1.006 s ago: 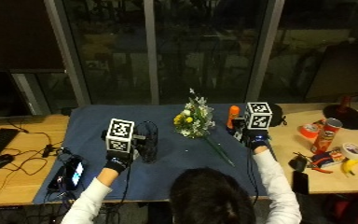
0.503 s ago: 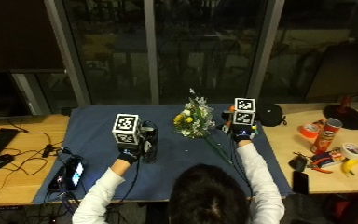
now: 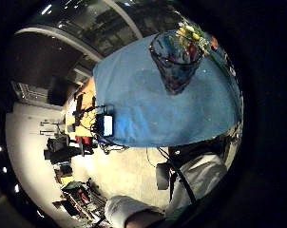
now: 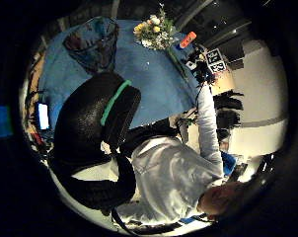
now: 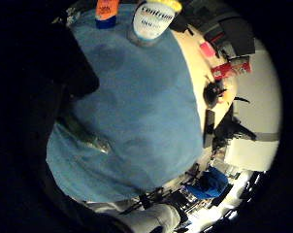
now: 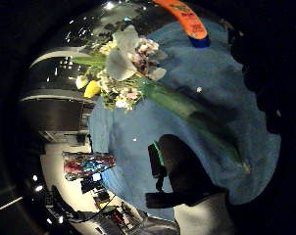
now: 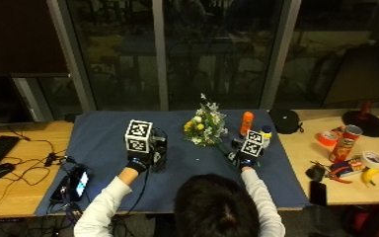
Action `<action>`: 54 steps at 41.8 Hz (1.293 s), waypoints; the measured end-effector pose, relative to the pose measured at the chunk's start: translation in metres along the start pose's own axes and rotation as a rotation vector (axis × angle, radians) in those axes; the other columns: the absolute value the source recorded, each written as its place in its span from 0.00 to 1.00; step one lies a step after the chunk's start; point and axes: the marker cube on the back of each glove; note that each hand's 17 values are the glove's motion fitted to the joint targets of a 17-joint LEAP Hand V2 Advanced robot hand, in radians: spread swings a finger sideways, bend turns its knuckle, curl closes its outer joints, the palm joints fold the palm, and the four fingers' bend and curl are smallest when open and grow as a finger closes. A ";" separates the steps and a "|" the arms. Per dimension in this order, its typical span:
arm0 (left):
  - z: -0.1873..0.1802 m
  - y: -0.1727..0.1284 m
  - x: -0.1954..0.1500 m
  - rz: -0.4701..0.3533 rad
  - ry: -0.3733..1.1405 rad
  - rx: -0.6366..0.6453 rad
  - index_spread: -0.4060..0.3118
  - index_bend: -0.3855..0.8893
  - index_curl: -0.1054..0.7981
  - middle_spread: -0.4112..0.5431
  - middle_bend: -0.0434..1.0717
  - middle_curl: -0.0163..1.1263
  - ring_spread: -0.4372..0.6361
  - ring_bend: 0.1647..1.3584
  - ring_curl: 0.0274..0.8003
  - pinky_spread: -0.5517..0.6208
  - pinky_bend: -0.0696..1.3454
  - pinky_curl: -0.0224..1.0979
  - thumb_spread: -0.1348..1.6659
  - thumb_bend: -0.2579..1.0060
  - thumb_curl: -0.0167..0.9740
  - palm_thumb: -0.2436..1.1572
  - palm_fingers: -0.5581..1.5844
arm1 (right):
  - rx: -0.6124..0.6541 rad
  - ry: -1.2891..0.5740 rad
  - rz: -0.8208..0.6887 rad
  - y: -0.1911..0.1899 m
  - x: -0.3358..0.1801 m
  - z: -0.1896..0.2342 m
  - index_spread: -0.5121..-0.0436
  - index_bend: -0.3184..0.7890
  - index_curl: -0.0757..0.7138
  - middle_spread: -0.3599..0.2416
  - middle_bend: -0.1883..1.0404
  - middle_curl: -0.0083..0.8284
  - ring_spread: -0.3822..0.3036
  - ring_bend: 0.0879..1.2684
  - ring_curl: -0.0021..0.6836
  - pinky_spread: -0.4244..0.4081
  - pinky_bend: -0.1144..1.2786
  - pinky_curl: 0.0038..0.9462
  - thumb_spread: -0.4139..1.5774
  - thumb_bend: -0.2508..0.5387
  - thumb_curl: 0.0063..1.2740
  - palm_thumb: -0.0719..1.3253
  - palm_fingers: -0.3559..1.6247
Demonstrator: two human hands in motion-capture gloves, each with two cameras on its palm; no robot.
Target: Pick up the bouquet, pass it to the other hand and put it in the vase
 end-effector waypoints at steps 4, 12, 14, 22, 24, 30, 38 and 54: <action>-0.002 -0.004 -0.002 -0.006 0.006 -0.002 0.55 0.45 0.56 0.59 0.21 0.32 0.72 0.19 0.30 0.79 0.17 0.20 0.74 0.19 0.25 0.35 0.41 | -0.098 0.000 0.027 0.006 0.002 0.022 0.68 0.33 0.26 0.48 0.39 0.49 0.34 0.47 0.60 0.34 0.56 0.41 0.73 0.30 0.24 0.38 0.65; -0.015 -0.009 0.006 0.000 -0.001 -0.002 0.55 0.45 0.56 0.58 0.21 0.33 0.72 0.20 0.31 0.78 0.17 0.21 0.74 0.19 0.26 0.34 0.42 | -0.270 0.095 0.076 0.028 -0.005 0.050 0.69 0.33 0.25 0.49 0.40 0.51 0.36 0.46 0.60 0.37 0.53 0.40 0.73 0.32 0.26 0.44 0.64; -0.018 -0.008 0.007 0.001 -0.012 -0.003 0.55 0.45 0.57 0.58 0.21 0.33 0.71 0.20 0.31 0.78 0.17 0.21 0.74 0.19 0.26 0.34 0.41 | -0.218 0.175 0.053 0.027 -0.008 0.050 0.68 0.34 0.25 0.46 0.44 0.53 0.36 0.44 0.59 0.36 0.52 0.40 0.73 0.35 0.27 0.48 0.65; -0.018 -0.005 0.012 0.019 -0.001 -0.026 0.55 0.45 0.57 0.58 0.21 0.33 0.71 0.20 0.32 0.78 0.17 0.22 0.74 0.19 0.26 0.34 0.41 | -0.157 0.172 0.063 0.019 -0.012 0.048 0.59 0.51 0.37 0.35 0.48 0.57 0.28 0.47 0.63 0.23 0.53 0.42 0.73 0.41 0.30 0.62 0.87; -0.015 -0.006 0.013 0.025 0.006 -0.040 0.55 0.45 0.57 0.58 0.20 0.33 0.71 0.20 0.32 0.78 0.17 0.22 0.74 0.19 0.27 0.34 0.42 | -0.130 0.126 0.064 0.016 -0.012 0.048 0.58 0.52 0.40 0.34 0.50 0.58 0.27 0.47 0.64 0.21 0.53 0.43 0.72 0.42 0.31 0.65 0.88; -0.004 -0.011 0.017 0.036 0.006 -0.071 0.55 0.44 0.56 0.58 0.19 0.33 0.70 0.20 0.32 0.75 0.19 0.24 0.74 0.19 0.27 0.33 0.42 | -0.075 -0.059 0.085 0.006 -0.007 0.051 0.57 0.50 0.47 0.29 0.61 0.64 0.24 0.60 0.70 0.18 0.52 0.44 0.73 0.42 0.31 0.69 0.94; 0.007 -0.022 0.028 0.074 0.172 -0.147 0.55 0.44 0.56 0.57 0.19 0.32 0.69 0.20 0.32 0.73 0.19 0.27 0.74 0.19 0.27 0.33 0.43 | 0.143 -0.296 -0.003 -0.007 -0.027 0.024 0.59 0.57 0.57 0.29 0.72 0.71 0.26 0.68 0.77 0.20 0.56 0.48 0.73 0.33 0.29 0.67 0.94; -0.005 -0.069 0.092 0.057 0.822 -0.067 0.68 0.41 0.54 0.61 0.17 0.30 0.68 0.24 0.35 0.71 0.23 0.31 0.72 0.20 0.29 0.38 0.41 | 0.298 -0.686 -0.018 0.024 -0.088 -0.081 0.62 0.71 0.73 0.32 0.83 0.77 0.28 0.75 0.81 0.22 0.60 0.52 0.74 0.33 0.30 0.72 0.90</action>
